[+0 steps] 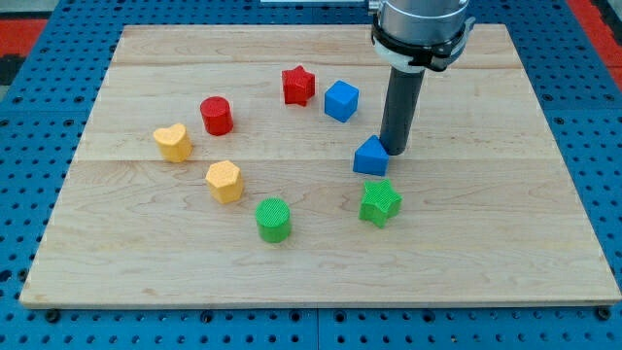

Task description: Push the blue triangle above the green circle

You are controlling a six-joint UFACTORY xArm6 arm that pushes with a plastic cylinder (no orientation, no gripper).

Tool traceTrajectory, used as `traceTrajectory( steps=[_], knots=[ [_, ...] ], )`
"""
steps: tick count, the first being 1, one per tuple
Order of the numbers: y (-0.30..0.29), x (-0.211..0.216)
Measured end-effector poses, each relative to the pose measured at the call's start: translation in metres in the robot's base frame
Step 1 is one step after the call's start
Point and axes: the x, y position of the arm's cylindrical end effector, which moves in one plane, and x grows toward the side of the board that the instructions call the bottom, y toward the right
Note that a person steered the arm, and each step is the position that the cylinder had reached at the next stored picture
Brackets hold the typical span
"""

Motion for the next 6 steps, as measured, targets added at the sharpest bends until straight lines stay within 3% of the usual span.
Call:
traceTrajectory(
  steps=[2,4,6],
  knots=[
    [-0.030,0.013],
    [0.002,0.022],
    [-0.072,0.055]
  ],
)
